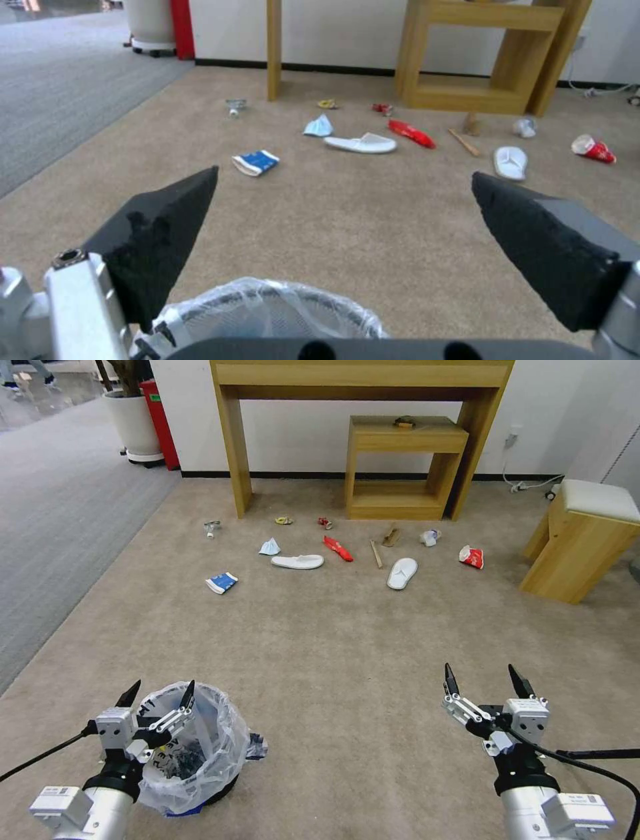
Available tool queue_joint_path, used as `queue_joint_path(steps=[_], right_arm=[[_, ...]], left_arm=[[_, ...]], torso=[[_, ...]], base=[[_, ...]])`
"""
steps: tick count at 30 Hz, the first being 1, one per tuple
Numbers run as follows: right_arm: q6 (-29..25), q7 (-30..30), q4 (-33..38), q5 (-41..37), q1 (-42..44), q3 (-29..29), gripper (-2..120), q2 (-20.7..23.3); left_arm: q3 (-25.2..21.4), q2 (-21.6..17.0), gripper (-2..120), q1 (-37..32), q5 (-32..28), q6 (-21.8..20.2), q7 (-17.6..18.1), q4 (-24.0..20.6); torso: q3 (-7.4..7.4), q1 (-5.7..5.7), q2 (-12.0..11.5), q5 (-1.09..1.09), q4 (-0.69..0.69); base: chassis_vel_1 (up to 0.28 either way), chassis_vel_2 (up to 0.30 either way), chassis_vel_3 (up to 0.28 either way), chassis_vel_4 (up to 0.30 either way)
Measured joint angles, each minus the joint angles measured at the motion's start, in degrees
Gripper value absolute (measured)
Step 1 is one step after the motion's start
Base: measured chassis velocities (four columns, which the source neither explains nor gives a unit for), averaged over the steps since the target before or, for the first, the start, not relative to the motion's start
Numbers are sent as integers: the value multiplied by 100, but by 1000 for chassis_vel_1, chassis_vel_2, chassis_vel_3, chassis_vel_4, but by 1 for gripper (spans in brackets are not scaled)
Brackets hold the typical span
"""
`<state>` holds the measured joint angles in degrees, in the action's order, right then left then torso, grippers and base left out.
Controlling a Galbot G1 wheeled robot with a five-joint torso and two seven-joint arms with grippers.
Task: Pick up the trash bin and place the garbage on the floor into it.
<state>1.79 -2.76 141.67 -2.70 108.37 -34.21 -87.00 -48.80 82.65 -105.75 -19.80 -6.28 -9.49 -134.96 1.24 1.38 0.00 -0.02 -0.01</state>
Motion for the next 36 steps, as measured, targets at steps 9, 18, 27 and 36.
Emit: queue_joint_path(steps=[9,18,27,36], right_arm=[[32,-27,-41,-51,-45,-24,100,5],[99,-35,-71,-182,-64,-34,100,35],[234,-45,-178,-349,-137,-72,100,109],[173,-126,-386,-392,-134,-121,100,48]], left_arm=[[-28,-72,100,98,14,-116,0,75],[-210,-859,100,484,-528,-934,300,283],[-311,-2153,100,1181,-1384,-2638,704,1043],[-341,-3115,100,1264,-2256,-3564,996,1772]], torso=[[0,0,0,0,0],[0,0,0,-1,1],[0,0,0,-3,0],[0,0,0,-1,0]], base=[[0,0,0,0],[0,0,0,0],[0,0,0,0],[0,0,0,0]])
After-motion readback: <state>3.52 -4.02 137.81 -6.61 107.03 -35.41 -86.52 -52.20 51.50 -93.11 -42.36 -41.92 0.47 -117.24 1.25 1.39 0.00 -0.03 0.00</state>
